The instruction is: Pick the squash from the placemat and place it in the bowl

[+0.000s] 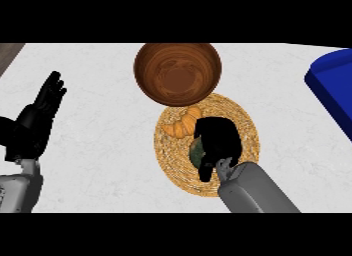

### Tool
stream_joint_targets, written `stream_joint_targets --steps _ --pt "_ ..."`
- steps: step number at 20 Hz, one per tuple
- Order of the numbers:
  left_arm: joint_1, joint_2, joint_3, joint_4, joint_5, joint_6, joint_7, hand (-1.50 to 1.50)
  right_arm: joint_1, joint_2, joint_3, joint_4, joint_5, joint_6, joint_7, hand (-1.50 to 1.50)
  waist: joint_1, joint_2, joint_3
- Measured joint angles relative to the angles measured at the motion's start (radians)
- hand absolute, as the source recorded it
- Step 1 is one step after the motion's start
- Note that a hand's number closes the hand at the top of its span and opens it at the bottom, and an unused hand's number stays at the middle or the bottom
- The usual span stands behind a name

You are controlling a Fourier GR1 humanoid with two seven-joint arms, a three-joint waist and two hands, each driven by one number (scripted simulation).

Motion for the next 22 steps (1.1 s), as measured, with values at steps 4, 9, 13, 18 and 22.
stream_joint_targets --steps 4,9,13,18,22 --pt "-0.034 -0.013 -0.026 0.012 -0.009 -0.007 0.004 0.0 -0.18 0.031 0.073 0.072 -0.04 -0.051 0.112 1.5 0.039 0.005 0.001" --pt "-0.057 -0.026 -0.04 0.034 -0.016 -0.005 0.01 0.0 -0.41 0.04 0.131 0.132 -0.044 -0.129 0.22 1.5 0.049 -0.003 0.0" --pt "-0.061 -0.028 -0.038 0.048 -0.023 0.002 0.01 0.0 -0.591 0.04 0.124 0.163 0.001 -0.192 0.277 1.5 0.041 -0.01 -0.001" --pt "-0.068 -0.031 -0.032 0.064 -0.026 0.009 0.012 0.0 -0.759 0.038 0.106 0.216 0.003 -0.259 0.327 1.5 0.026 -0.011 -0.001" --pt "-0.066 -0.027 -0.025 0.071 -0.028 0.009 0.009 0.0 -0.862 0.037 0.085 0.284 -0.021 -0.298 0.35 1.5 0.013 -0.011 -0.001"
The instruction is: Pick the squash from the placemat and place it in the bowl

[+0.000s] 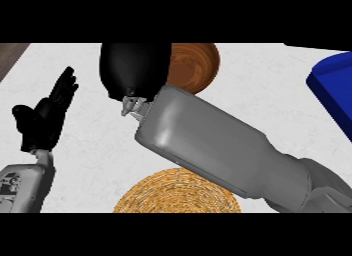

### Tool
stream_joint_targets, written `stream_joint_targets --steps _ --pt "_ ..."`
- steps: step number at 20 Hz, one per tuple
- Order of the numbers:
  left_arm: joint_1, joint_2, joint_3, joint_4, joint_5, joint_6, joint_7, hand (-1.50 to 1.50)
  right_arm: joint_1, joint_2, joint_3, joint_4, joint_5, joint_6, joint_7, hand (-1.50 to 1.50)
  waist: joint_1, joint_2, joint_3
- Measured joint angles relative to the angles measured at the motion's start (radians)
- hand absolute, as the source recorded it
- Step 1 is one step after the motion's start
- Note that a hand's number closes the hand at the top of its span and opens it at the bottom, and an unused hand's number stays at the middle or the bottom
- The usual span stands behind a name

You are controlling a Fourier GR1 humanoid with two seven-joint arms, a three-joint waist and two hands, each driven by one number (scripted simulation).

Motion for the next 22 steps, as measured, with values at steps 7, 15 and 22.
stream_joint_targets --steps 7,15,22 --pt "0.025 -0.004 0.011 -0.011 -0.004 0.013 -0.016 0.0 -0.048 0.002 -0.036 0.13 -0.047 -0.121 -0.024 1.5 -0.024 0.004 0.002" --pt "0.04 0.009 0.036 -0.019 0.005 0.007 -0.017 0.0 -0.035 0.007 -0.112 0.359 -0.091 -0.336 -0.168 1.5 -0.05 0.008 0.003" --pt "0.041 0.012 0.043 -0.04 0.009 0.003 0.002 0.0 -0.045 0.011 -0.184 0.587 -0.139 -0.498 -0.325 1.5 -0.054 0.012 0.004"
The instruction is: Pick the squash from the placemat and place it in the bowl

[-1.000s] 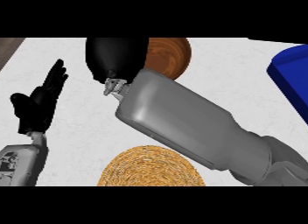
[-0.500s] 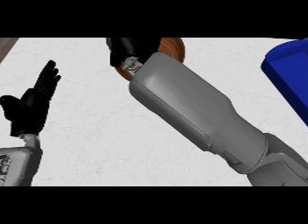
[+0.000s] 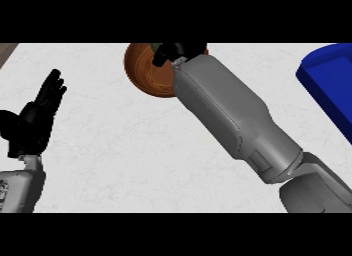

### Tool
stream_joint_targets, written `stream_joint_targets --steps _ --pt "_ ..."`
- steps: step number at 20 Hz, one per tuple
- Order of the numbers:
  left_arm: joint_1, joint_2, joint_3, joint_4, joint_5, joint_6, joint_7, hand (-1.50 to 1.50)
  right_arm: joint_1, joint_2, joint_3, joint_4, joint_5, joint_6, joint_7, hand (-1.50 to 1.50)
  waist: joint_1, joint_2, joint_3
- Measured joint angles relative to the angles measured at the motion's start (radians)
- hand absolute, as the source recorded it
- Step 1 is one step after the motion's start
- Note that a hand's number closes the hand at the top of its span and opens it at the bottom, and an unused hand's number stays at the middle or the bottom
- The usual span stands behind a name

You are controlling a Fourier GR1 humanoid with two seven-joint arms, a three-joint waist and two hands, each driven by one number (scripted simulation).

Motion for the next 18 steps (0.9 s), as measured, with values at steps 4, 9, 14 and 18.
stream_joint_targets --steps 4,9,14,18 --pt "-0.003 0.001 0.007 0.007 0.0 0.002 -0.005 0.0 0.007 -0.001 -0.037 0.119 -0.046 0.081 0.02 -1.5 0.0 0.002 -0.001" --pt "0.004 0.007 0.016 0.005 0.007 -0.01 -0.007 0.0 0.029 0.0 -0.114 0.208 -0.123 0.105 -0.089 -1.5 -0.003 0.002 0.0" --pt "0.009 -0.003 0.017 0.008 0.001 -0.001 -0.016 0.0 0.076 0.0 -0.201 0.185 -0.206 0.03 -0.258 -1.5 -0.014 0.0 0.002" --pt "0.019 -0.005 0.02 0.008 -0.006 0.006 -0.021 0.0 0.109 -0.002 -0.313 0.086 -0.307 -0.104 -0.382 -1.5 -0.025 -0.003 0.003"
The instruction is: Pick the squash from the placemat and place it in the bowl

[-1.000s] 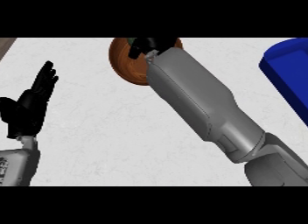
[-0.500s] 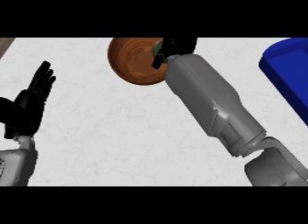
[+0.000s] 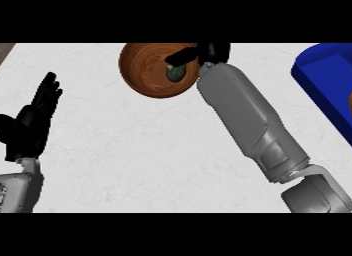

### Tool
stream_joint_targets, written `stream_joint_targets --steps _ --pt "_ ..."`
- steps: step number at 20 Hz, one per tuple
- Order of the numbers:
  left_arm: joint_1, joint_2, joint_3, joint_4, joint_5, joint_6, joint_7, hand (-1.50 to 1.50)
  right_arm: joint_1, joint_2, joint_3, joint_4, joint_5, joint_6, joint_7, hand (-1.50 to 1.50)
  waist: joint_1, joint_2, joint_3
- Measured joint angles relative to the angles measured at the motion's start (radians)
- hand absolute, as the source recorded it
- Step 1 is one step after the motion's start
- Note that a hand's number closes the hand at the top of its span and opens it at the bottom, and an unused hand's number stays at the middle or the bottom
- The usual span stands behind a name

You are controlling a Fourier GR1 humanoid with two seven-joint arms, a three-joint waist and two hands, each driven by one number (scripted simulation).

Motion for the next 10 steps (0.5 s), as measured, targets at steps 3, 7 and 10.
stream_joint_targets --steps 3,7,10 --pt "0.011 0.0 0.003 -0.002 -0.004 0.004 -0.002 0.0 0.046 -0.002 -0.082 -0.088 -0.085 -0.075 -0.109 -1.5 -0.009 -0.004 0.001" --pt "0.025 0.004 0.015 -0.011 0.002 0.003 0.011 0.0 0.15 -0.021 -0.161 -0.197 -0.186 -0.054 -0.233 -1.5 -0.028 -0.012 0.0" --pt "0.048 0.02 0.036 -0.022 0.011 -0.009 0.01 0.0 0.261 -0.047 -0.171 -0.3 -0.228 0.007 -0.256 -1.5 -0.042 -0.018 -0.001"
